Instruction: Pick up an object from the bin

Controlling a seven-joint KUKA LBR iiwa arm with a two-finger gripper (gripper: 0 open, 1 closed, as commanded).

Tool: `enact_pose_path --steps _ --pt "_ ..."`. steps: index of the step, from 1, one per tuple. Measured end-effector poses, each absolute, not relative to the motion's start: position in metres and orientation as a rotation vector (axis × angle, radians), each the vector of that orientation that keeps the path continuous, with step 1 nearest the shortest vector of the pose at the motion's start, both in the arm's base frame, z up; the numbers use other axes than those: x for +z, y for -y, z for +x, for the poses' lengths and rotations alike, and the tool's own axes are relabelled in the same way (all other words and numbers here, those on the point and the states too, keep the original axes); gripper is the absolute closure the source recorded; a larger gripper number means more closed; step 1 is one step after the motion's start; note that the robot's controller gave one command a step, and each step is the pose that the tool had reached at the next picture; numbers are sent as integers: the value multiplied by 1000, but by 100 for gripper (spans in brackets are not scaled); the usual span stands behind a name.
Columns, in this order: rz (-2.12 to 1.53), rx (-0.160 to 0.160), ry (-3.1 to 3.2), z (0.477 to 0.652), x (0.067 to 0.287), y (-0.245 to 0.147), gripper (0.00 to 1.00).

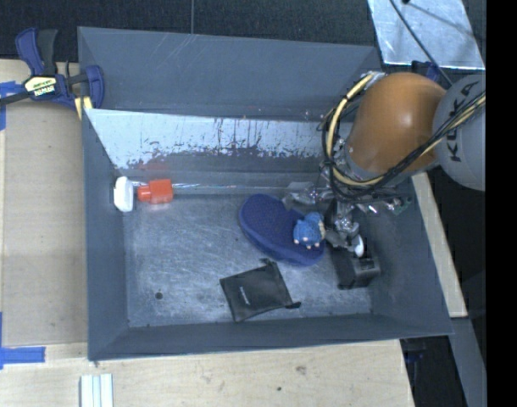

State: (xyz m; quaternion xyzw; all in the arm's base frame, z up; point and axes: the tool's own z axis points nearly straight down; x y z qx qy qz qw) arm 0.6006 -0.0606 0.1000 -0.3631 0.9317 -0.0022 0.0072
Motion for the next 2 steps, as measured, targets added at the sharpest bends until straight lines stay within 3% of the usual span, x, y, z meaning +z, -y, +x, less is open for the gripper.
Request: enact_pose_path --steps 1,2 --pt "-1758 -14 -2577 617 78 45 0" --pt "-1751 -14 -2574 618 80 44 100"
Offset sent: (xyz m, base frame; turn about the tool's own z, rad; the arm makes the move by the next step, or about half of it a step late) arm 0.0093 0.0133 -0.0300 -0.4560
